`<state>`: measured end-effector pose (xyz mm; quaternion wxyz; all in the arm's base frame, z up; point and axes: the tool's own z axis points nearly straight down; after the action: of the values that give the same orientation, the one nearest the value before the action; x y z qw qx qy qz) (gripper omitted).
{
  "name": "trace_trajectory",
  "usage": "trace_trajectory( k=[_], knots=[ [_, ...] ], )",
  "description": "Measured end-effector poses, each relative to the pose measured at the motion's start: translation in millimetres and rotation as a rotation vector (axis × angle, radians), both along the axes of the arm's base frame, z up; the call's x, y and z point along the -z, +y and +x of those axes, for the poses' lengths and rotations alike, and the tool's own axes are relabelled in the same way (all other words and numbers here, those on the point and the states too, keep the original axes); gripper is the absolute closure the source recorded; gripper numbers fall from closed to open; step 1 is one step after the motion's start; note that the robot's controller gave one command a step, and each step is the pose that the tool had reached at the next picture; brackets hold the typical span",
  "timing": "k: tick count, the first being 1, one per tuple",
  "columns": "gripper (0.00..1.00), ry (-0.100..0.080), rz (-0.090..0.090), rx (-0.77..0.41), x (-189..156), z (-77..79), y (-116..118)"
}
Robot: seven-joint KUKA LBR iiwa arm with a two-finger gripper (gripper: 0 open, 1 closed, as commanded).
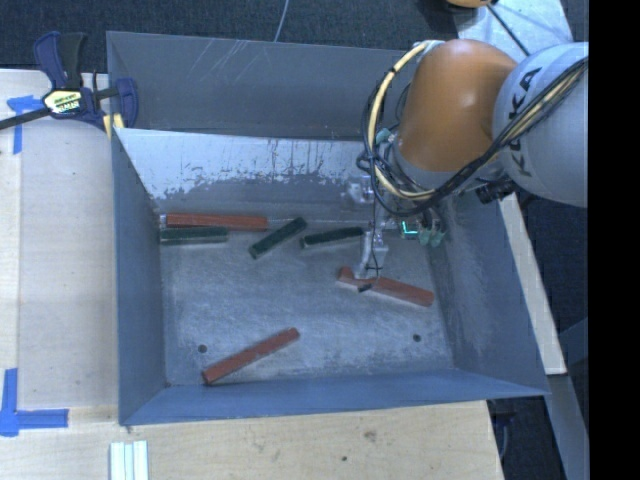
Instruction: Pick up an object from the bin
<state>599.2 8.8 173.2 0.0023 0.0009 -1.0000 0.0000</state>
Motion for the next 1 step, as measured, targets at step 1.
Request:
trace_trajectory(
  k=[1],
  knots=[
    [0.00, -0.009, 0.000, 0.000, -4.8, 1.8, 0.0]
  ],
)
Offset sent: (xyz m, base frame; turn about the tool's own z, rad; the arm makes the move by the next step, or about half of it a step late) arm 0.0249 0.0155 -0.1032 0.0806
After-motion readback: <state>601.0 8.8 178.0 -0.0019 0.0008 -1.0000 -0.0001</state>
